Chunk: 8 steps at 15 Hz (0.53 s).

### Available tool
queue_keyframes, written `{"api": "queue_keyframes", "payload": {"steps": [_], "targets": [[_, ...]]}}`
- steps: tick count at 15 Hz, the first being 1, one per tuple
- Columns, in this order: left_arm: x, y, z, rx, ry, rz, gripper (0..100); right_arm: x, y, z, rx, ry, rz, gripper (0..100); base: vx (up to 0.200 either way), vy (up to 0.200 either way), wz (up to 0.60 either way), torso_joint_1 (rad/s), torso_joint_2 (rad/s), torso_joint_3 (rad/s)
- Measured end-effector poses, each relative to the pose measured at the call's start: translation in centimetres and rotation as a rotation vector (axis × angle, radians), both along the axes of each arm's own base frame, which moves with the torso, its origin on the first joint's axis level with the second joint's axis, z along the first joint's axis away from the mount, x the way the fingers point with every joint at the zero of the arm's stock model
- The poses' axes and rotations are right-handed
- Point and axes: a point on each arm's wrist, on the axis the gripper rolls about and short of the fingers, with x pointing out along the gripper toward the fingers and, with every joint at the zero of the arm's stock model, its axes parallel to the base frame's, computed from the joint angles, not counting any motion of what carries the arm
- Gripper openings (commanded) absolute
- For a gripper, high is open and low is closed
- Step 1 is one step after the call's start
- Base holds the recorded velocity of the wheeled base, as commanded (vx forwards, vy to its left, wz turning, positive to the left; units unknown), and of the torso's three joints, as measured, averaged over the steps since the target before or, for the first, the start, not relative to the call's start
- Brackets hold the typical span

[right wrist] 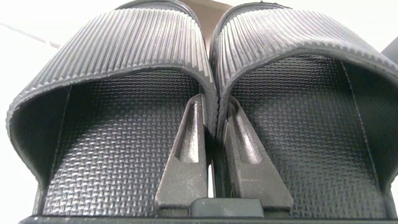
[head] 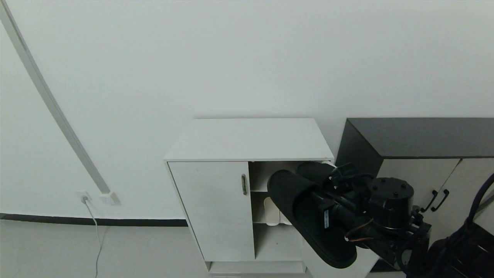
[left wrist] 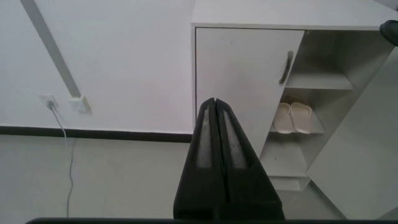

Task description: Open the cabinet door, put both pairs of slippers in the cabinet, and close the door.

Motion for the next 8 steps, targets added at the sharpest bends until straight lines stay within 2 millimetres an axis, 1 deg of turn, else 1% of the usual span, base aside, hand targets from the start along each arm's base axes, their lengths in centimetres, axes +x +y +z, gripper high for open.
{"api": "queue_keyframes", "payload": {"steps": [5, 8], "targets": [[0.00, 0.00, 0.00, 0.000, 0.000, 0.000, 0, -0.42, 0.40, -0.18, -0.005, 0.006, 0.019, 0, 0.000, 0.000, 0.00, -0.173, 0.39, 0.221], [0.00, 0.00, 0.00, 0.000, 0.000, 0.000, 0, -0.65, 0.63, -0.24, -0.005, 0.009, 0.027, 0, 0.000, 0.000, 0.00, -0.216, 0.53, 0.305]]}}
